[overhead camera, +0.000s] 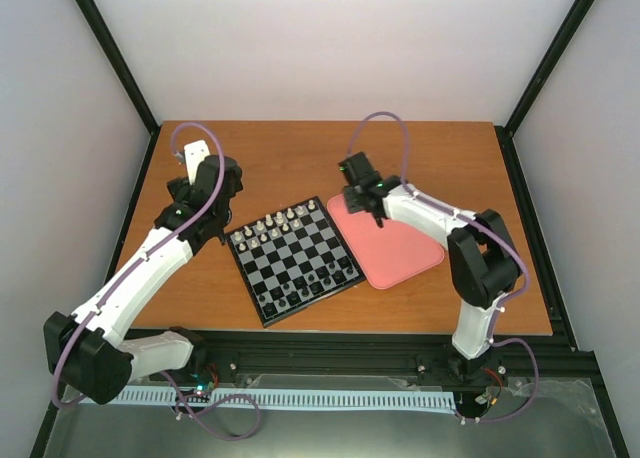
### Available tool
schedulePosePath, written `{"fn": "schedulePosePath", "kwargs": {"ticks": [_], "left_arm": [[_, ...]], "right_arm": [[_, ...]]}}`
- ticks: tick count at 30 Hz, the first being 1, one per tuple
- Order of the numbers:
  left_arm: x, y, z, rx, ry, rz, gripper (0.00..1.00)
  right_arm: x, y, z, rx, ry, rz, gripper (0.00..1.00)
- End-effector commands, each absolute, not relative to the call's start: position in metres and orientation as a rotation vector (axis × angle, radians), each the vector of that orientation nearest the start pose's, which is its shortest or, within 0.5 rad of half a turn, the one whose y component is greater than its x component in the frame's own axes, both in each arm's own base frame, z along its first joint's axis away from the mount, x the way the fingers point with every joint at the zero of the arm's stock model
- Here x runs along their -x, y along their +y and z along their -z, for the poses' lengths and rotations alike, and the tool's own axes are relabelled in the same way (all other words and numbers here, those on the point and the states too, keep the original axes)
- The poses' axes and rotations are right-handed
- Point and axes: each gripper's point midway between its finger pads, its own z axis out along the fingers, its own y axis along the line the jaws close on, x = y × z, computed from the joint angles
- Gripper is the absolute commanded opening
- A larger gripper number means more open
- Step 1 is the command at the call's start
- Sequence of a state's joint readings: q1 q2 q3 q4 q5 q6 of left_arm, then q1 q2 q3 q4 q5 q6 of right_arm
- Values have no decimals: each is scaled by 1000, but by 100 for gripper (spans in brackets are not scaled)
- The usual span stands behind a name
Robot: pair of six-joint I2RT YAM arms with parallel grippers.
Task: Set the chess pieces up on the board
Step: Pick up the chess piece from the storage box.
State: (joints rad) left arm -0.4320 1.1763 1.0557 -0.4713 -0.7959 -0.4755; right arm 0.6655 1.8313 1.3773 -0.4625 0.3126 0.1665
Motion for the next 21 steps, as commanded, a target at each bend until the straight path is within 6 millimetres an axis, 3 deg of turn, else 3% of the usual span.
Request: {"fn": "schedulePosePath", "kwargs": {"ticks": [1, 4, 7, 17, 21], "left_arm": [[-351, -25, -291, 504, 1892, -240, 100], [-353, -27, -289, 501, 1900, -245, 100], [-355, -28, -287, 497, 1907, -251, 100], [-359, -27, -284, 499, 1912, -276, 100], [-360, -27, -283, 499, 1915, -287, 100]], "right_arm": [[-427, 166, -107, 175, 2435, 231, 45], [-431, 134, -91, 94, 2471, 298, 44], [-434, 116, -73, 55, 2506, 331, 42], [-454, 100, -48, 31, 2553, 294, 33], [-461, 104, -43, 48, 2558, 269, 31]]}}
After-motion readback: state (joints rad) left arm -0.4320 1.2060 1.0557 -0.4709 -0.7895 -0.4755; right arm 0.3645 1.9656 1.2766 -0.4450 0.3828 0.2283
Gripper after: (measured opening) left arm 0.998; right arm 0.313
